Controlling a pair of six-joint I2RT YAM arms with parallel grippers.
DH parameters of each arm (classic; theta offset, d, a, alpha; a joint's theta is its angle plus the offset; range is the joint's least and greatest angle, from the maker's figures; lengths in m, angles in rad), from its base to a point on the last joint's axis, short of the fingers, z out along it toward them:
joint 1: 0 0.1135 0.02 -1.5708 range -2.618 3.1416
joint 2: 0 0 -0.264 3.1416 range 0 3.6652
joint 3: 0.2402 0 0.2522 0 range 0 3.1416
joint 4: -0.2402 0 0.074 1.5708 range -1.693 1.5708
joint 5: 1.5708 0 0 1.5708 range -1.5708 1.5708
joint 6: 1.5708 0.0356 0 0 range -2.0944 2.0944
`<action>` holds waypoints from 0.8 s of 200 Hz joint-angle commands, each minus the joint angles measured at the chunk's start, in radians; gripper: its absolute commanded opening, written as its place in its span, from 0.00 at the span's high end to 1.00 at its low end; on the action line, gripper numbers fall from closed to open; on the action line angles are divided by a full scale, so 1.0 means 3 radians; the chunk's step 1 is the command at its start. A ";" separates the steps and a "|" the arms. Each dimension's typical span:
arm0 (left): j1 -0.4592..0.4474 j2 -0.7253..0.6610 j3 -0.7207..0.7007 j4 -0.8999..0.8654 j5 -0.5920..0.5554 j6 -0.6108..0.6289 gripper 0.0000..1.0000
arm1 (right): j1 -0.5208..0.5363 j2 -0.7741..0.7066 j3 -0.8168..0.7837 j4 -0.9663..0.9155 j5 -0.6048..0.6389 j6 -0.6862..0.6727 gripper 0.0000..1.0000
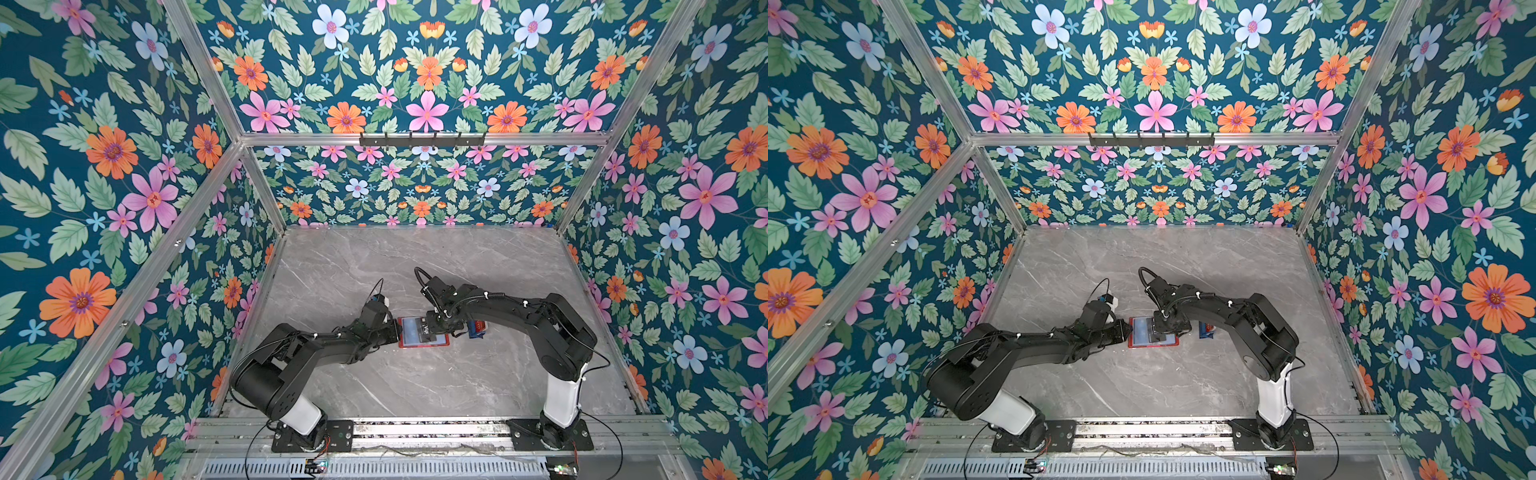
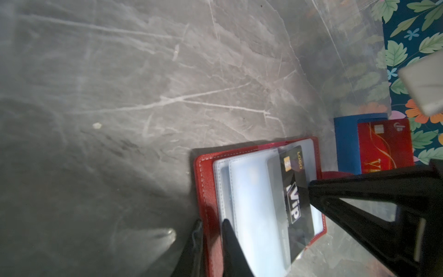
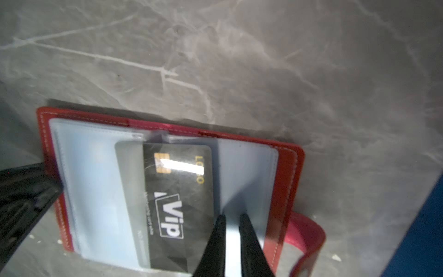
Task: Insert credit cards into a card holder
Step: Insert the credit card into the card slot.
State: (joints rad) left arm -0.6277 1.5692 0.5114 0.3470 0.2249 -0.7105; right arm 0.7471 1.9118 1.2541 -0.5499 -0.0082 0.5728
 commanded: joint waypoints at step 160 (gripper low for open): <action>-0.0030 0.0058 0.0008 -0.0533 -0.0008 0.0007 0.82 | 0.0076 0.0140 0.0180 -0.0171 -0.0210 -0.0140 0.63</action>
State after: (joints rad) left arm -0.6331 1.5761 0.5213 0.3431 0.2211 -0.7101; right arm 0.7643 1.9385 1.3006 -0.5648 -0.0544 0.5430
